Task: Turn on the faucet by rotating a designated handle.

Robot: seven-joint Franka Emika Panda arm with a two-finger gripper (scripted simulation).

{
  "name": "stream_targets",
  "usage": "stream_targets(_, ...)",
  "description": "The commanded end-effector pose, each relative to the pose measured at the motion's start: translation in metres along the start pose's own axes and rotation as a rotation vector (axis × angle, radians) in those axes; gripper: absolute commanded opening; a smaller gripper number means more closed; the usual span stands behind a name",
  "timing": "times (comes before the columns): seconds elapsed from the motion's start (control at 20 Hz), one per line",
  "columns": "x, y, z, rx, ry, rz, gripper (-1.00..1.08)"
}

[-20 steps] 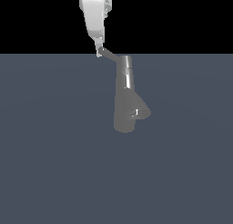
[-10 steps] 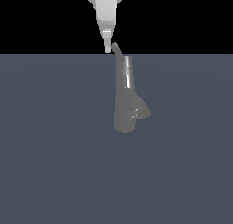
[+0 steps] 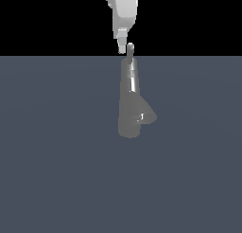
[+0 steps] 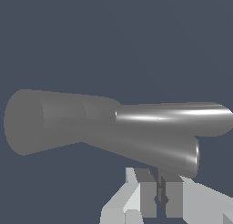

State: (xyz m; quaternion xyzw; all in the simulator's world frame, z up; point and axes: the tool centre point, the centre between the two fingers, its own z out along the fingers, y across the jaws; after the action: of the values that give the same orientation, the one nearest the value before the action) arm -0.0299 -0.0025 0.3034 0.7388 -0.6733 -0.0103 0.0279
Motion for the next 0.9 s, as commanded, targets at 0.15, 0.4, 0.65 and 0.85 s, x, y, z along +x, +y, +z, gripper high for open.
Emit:
stream_targets(0.15, 0.050, 0.004, 0.004, -0.006, 0.001, 0.024, -1.00)
stream_targets(0.4, 0.076, 0.006, 0.004, -0.007, 0.001, 0.026, -1.00)
stream_targets(0.65, 0.064, -0.009, 0.007, -0.004, -0.001, -0.006, -1.00)
stream_targets(0.85, 0.079, -0.018, 0.012, -0.005, -0.001, 0.001, -1.00)
